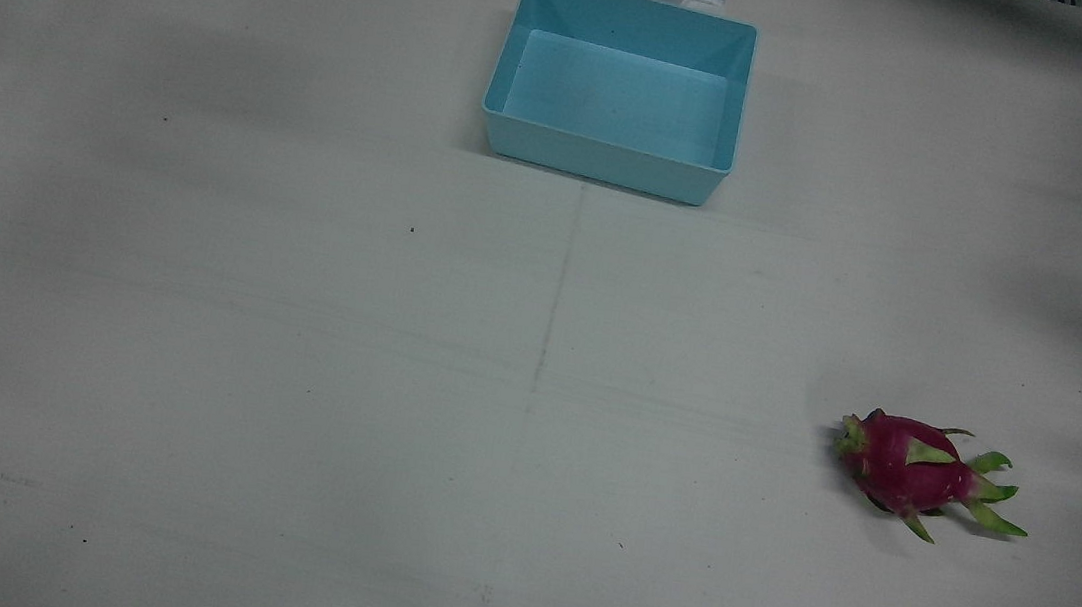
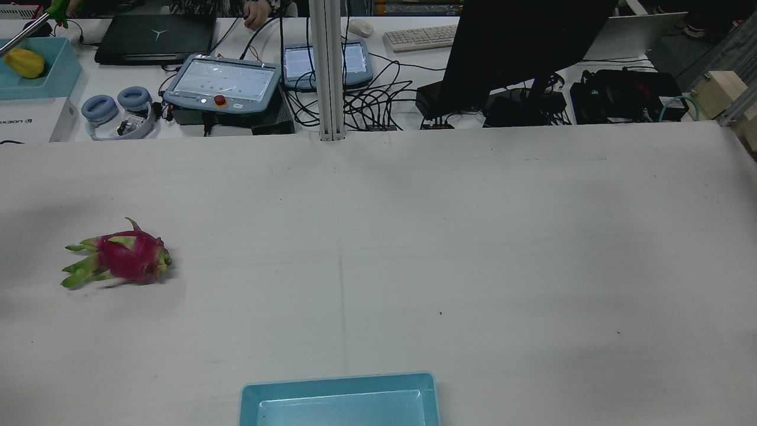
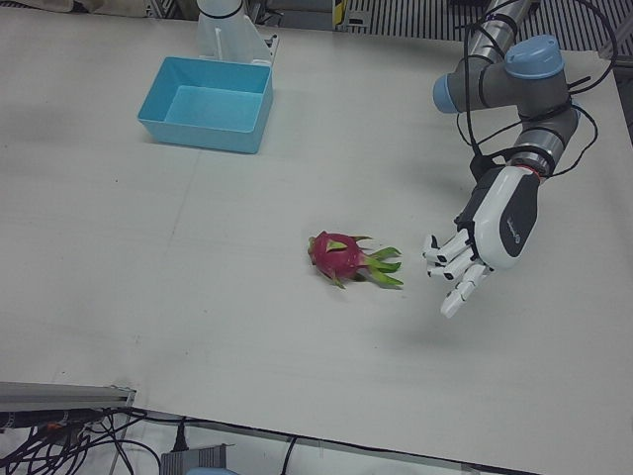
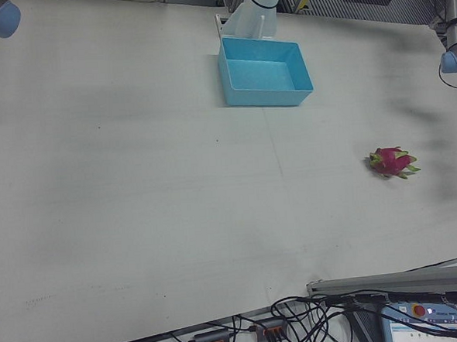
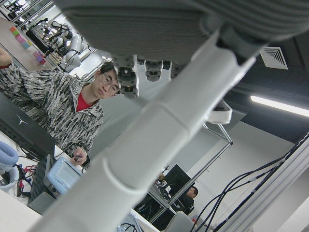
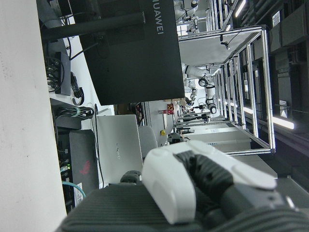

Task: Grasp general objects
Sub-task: 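Reach the left hand down to the pink dragon fruit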

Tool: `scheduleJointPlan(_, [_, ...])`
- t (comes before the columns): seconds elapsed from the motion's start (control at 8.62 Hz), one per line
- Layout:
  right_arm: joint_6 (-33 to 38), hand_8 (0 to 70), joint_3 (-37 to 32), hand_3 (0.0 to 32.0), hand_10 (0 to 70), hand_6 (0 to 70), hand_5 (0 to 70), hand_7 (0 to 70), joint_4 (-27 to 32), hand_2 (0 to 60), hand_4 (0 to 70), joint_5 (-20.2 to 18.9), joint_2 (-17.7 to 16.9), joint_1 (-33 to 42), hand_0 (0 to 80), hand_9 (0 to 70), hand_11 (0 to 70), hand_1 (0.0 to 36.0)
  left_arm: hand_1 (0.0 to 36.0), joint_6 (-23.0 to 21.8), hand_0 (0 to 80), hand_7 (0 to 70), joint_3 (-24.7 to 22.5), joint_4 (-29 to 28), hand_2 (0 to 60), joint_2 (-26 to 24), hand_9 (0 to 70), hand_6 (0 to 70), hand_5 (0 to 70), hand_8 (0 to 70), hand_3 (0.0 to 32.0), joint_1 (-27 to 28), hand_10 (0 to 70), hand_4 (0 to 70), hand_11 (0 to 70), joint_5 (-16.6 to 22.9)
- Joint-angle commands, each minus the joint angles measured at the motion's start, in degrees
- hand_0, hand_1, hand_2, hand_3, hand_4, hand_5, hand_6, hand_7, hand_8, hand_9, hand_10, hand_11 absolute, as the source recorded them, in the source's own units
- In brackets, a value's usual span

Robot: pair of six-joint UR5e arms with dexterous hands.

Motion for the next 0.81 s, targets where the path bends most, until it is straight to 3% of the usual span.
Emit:
scheduleJointPlan(0.0, [0.0, 0.0, 0.0, 0.0, 0.0, 0.0, 0.0, 0.0, 0.0, 0.0, 0.0, 0.0, 0.0, 0.0, 0.0, 0.0, 0.0, 0.0, 36.0, 11.8, 80.0, 51.6, -6.3, 12.6, 60.0, -0.7, 8.9, 4.4, 70.0, 0.0, 0.0, 6.9, 0.0, 2.6, 0.0, 2.0])
scheduleJointPlan(0.23, [0.0, 0.0, 0.0, 0.0, 0.0, 0.0, 0.0, 0.0, 0.0, 0.0, 0.0, 0.0, 0.0, 0.0, 0.0, 0.0, 0.0, 0.0, 36.0, 18.5, 80.0, 49.8, -7.2, 20.8, 60.0, -5.8, 8.5, 0.7, 70.0, 0.0, 0.0, 13.2, 0.0, 0.0, 0.0, 0.1])
scheduleJointPlan(0.46, [0.0, 0.0, 0.0, 0.0, 0.0, 0.0, 0.0, 0.0, 0.0, 0.0, 0.0, 0.0, 0.0, 0.0, 0.0, 0.0, 0.0, 0.0, 36.0, 20.2, 80.0, 49.3, -6.9, 26.1, 60.0, -9.3, 8.4, 0.0, 70.0, 0.0, 0.0, 22.1, 0.0, 0.0, 0.0, -9.4])
scheduleJointPlan(0.58, [0.0, 0.0, 0.0, 0.0, 0.0, 0.0, 0.0, 0.0, 0.0, 0.0, 0.0, 0.0, 0.0, 0.0, 0.0, 0.0, 0.0, 0.0, 36.0, 22.3, 80.0, 47.6, -6.6, 28.3, 60.0, -10.1, 8.1, 0.0, 70.0, 0.0, 0.0, 25.1, 0.0, 0.0, 0.0, -12.6])
scheduleJointPlan(0.7, [0.0, 0.0, 0.0, 0.0, 0.0, 0.0, 0.0, 0.0, 0.0, 0.0, 0.0, 0.0, 0.0, 0.0, 0.0, 0.0, 0.0, 0.0, 36.0, 24.3, 80.0, 46.8, -6.4, 29.5, 60.0, -10.8, 7.9, 0.0, 70.0, 0.0, 0.0, 25.2, 0.0, 0.0, 0.0, -13.0])
